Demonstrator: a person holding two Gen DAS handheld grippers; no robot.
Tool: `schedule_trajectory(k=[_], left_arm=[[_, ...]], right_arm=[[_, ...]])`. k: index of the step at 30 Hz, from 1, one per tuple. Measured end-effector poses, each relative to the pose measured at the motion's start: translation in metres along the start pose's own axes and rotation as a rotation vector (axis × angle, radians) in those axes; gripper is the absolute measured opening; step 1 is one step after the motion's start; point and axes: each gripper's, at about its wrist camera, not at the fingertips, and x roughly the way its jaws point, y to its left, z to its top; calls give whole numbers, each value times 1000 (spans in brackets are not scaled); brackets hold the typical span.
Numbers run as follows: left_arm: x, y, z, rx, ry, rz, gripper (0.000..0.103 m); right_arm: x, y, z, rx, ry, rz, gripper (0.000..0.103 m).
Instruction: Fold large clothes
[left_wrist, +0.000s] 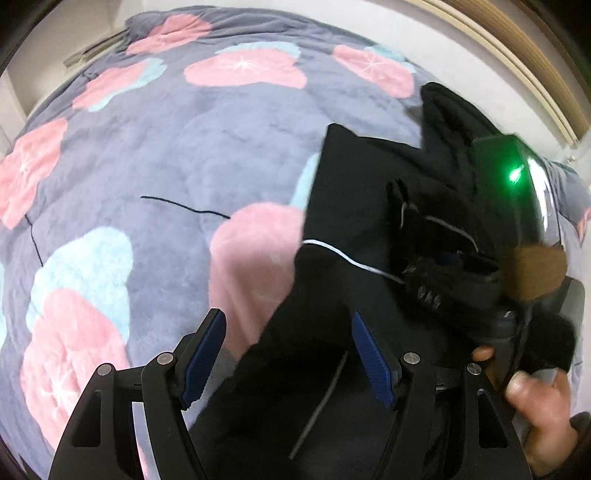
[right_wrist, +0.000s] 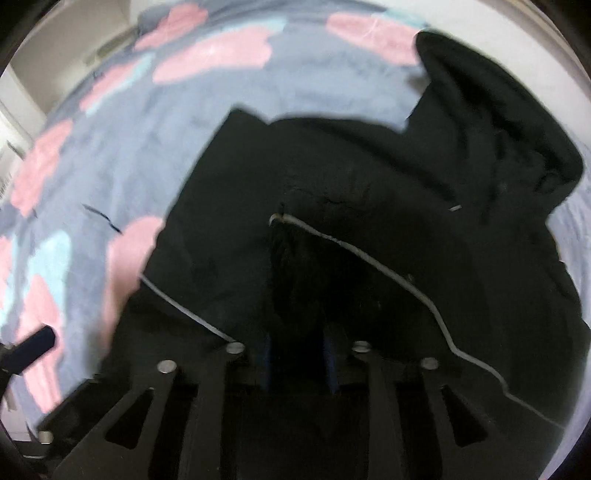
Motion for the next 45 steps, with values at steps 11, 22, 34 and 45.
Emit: schedule_trajectory(k=[11,22,34,45], left_arm=[[-10,-40,33,102,-66,-159,72],[89,-116,56,203,125,-267,66],[25,-120,54,275,30,-378,59],[101,-135,41,220,150,-273,60]], right_arm=[[-91,-64,-38,21,-114,134,63],[-76,-234,-138,414,-2,-221,67],[-90,-244,-149,451,-30,-156,63],[-44,-199,-153,308,12,-142,54]])
